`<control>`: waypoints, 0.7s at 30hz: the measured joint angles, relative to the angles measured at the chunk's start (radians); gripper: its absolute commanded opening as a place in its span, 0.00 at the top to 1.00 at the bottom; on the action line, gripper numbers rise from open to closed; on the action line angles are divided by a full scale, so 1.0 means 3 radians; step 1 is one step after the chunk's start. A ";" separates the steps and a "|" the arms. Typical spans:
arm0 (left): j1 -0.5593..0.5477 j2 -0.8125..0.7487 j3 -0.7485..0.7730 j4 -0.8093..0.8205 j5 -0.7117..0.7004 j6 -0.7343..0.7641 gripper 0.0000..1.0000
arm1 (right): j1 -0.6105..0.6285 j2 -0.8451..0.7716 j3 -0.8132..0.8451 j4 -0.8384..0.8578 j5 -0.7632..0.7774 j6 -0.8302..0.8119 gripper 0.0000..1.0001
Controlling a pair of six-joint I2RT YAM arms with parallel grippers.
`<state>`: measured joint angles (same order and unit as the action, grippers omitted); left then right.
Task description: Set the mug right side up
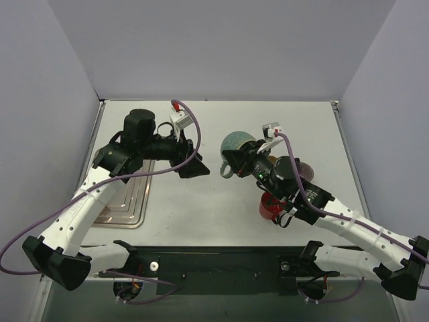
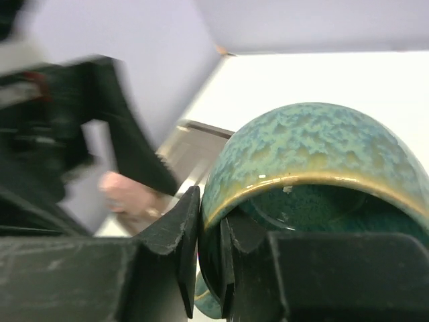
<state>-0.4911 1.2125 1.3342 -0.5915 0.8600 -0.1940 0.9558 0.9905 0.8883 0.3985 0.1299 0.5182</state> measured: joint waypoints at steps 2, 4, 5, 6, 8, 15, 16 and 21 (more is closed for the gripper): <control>-0.0011 0.0000 0.0051 -0.0111 -0.0251 0.0251 0.14 | -0.0123 -0.0045 0.0051 -0.0453 0.0177 -0.0079 1.00; 0.0011 0.0019 0.0131 -0.0256 -0.0557 0.0426 0.13 | -0.0287 -0.0080 0.0210 -0.1123 0.0357 -0.0142 1.00; 0.0034 0.0038 0.0183 -0.0337 -0.0720 0.0507 0.13 | -0.0347 -0.0102 0.0299 -0.1441 0.0455 -0.0186 1.00; 0.0075 0.0055 0.0224 -0.0415 -0.0890 0.0581 0.13 | -0.0402 -0.0125 0.0390 -0.1760 0.0580 -0.0219 1.00; 0.0178 0.0074 0.0245 -0.0533 -0.1176 0.0730 0.12 | -0.0470 -0.0192 0.0546 -0.2328 0.0855 -0.0273 1.00; 0.0624 0.0080 0.0112 -0.0860 -0.1731 0.1230 0.09 | -0.0849 -0.0495 0.0595 -0.3732 0.1162 -0.0153 1.00; 0.0726 0.0078 0.0071 -0.0882 -0.1765 0.1293 0.08 | -0.0945 -0.0537 0.0523 -0.3845 0.1141 -0.0116 1.00; 0.1157 0.0033 -0.0251 -0.0898 -0.1878 0.1516 0.07 | -0.1448 -0.0713 0.0020 -0.4185 0.0847 0.0045 1.00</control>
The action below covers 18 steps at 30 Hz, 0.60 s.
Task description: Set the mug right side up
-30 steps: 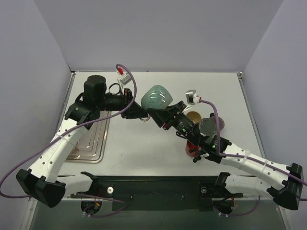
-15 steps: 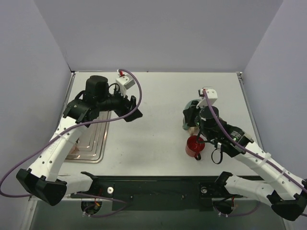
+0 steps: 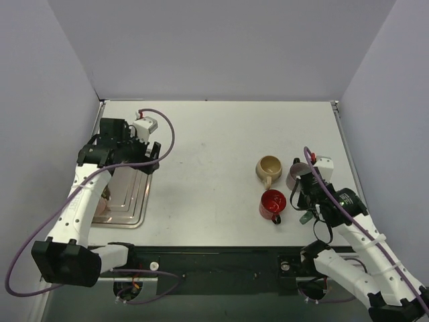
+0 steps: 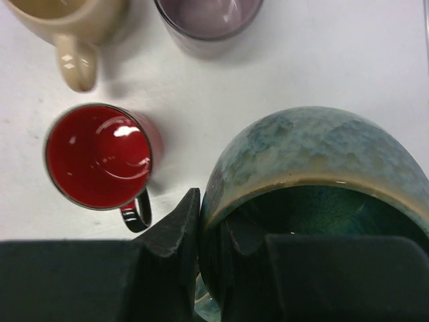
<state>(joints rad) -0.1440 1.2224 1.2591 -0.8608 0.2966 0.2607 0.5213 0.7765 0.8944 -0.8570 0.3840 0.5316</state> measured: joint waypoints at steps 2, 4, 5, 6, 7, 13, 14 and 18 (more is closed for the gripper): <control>0.0117 -0.0025 -0.0159 0.0005 -0.0022 0.0069 0.07 | -0.0196 0.0019 -0.0154 -0.0050 -0.0156 0.0027 1.00; 0.0184 -0.0042 -0.0303 0.0014 -0.0032 0.0123 0.07 | -0.0357 0.0085 -0.0267 -0.0034 -0.0310 0.0034 1.00; 0.0205 -0.0043 -0.0357 0.0014 -0.0036 0.0142 0.07 | -0.0421 0.0121 -0.0312 0.0005 -0.0380 0.0033 1.00; 0.0226 -0.0043 -0.0409 0.0014 -0.0039 0.0163 0.07 | -0.0496 0.0181 -0.0373 0.0084 -0.0488 0.0031 1.00; 0.0245 -0.0043 -0.0450 0.0015 -0.0042 0.0186 0.07 | -0.0553 0.0249 -0.0422 0.0164 -0.0585 0.0034 1.00; 0.0417 -0.0135 -0.0535 0.0003 -0.0050 0.0334 0.06 | -0.0991 0.0575 -0.0852 0.0886 -0.0994 0.0036 1.00; 0.0436 -0.0179 -0.0544 -0.0005 -0.0065 0.0371 0.06 | -0.1072 0.0595 -0.0909 0.0959 -0.1035 0.0034 1.00; 0.0484 -0.0318 -0.0548 -0.0079 -0.0132 0.0491 0.07 | -0.1331 0.0823 -0.1048 0.1231 -0.1209 0.0010 1.00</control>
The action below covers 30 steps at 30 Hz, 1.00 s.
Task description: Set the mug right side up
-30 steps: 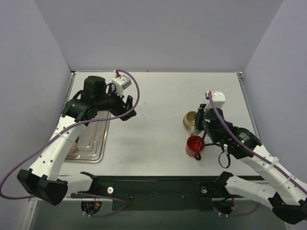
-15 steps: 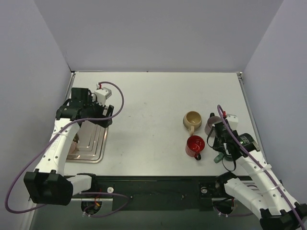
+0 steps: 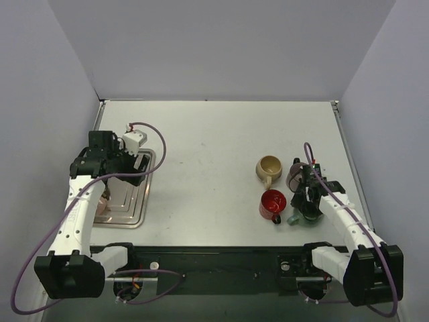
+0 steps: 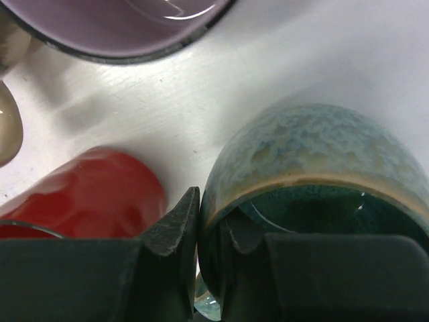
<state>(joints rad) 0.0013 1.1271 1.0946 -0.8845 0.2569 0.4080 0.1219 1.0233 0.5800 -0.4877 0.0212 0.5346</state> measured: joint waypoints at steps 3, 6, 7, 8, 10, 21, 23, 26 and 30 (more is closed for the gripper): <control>0.0078 -0.0017 0.0000 -0.0080 -0.0128 0.0092 0.09 | -0.0050 0.0184 0.0006 0.0201 -0.0099 -0.0045 0.81; 0.0164 -0.0010 -0.0001 -0.0165 -0.0338 0.0211 0.09 | -0.0111 0.0200 -0.0031 0.0417 -0.0164 -0.0075 0.59; 0.0229 -0.0010 -0.0009 -0.0187 -0.0404 0.0266 0.09 | -0.0150 0.0201 -0.0062 0.0467 -0.0179 -0.0095 0.52; 0.0326 -0.0009 -0.0024 -0.0210 -0.0468 0.0332 0.09 | -0.0178 0.0201 -0.0092 0.0488 -0.0184 -0.0106 0.47; 0.0504 -0.0003 -0.0053 -0.0235 -0.0575 0.0430 0.09 | -0.0212 0.0193 -0.0117 0.0481 -0.0183 -0.0121 0.42; 0.1066 0.0270 -0.0043 -0.0312 -0.0636 0.0678 0.12 | -0.0230 -0.0403 0.0195 0.0195 -0.0034 -0.0189 0.33; 0.1170 0.0317 0.0005 -0.0342 -0.0554 0.0688 0.12 | -0.0229 -0.0467 0.0248 0.0164 -0.0037 -0.0215 0.33; 0.1445 0.0281 0.0067 -0.0406 -0.0450 0.0786 0.12 | -0.0226 -0.0561 0.0251 0.0123 -0.0118 -0.0233 0.32; 0.2120 0.0267 0.0296 -0.0651 -0.0234 0.1155 0.12 | -0.0207 -0.0635 0.0251 0.0114 -0.0323 -0.0278 0.32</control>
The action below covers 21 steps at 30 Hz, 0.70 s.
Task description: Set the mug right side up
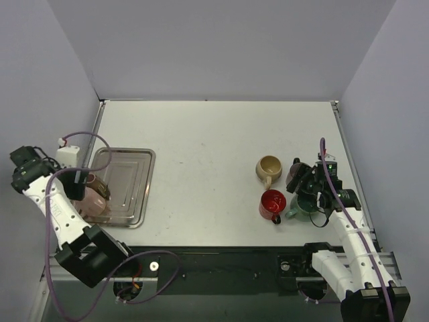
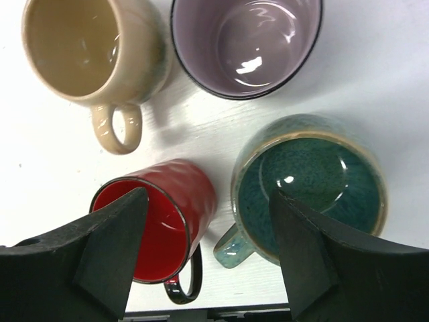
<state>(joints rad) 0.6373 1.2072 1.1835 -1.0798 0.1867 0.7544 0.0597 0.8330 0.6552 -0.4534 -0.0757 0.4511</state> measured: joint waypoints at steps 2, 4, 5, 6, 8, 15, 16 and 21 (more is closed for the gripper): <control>0.0434 0.0001 0.0146 -0.0168 0.0159 0.0328 0.15 | 0.0003 0.0000 0.0000 0.0001 -0.0103 -0.0029 0.32; 0.0811 0.0013 0.0231 -0.0331 0.0291 0.0689 0.18 | 0.0004 0.0000 0.0000 0.0003 -0.0168 -0.0045 0.32; 0.0961 0.0033 0.0248 -0.0417 0.0355 0.0875 0.20 | 0.0005 0.0000 0.0000 0.0004 -0.0195 -0.0051 0.32; 0.1086 0.0070 0.0251 -0.0496 0.0415 0.1049 0.20 | 0.0006 0.0000 0.0000 0.0004 -0.0225 -0.0058 0.32; 0.1249 0.0179 0.0225 -0.0570 0.0507 0.1311 0.20 | 0.0006 0.0000 0.0000 0.0005 -0.0261 -0.0075 0.32; 0.1347 0.0492 -0.0473 -0.0155 0.0670 0.1837 0.25 | 0.0010 0.0003 0.0000 0.0005 -0.0326 -0.0111 0.32; 0.1348 0.0497 -0.0575 -0.0052 0.0687 0.1873 0.25 | 0.0023 0.0003 0.0000 0.0005 -0.0327 -0.0112 0.32; 0.1314 0.0505 -0.0851 0.0512 0.0765 0.1965 0.28 | 0.0052 0.0003 0.0000 0.0005 -0.0326 -0.0114 0.32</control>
<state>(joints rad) 1.0313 1.3586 0.9283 -0.9260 0.4164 1.3437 0.0753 0.8337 0.6552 -0.4519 -0.1734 0.4168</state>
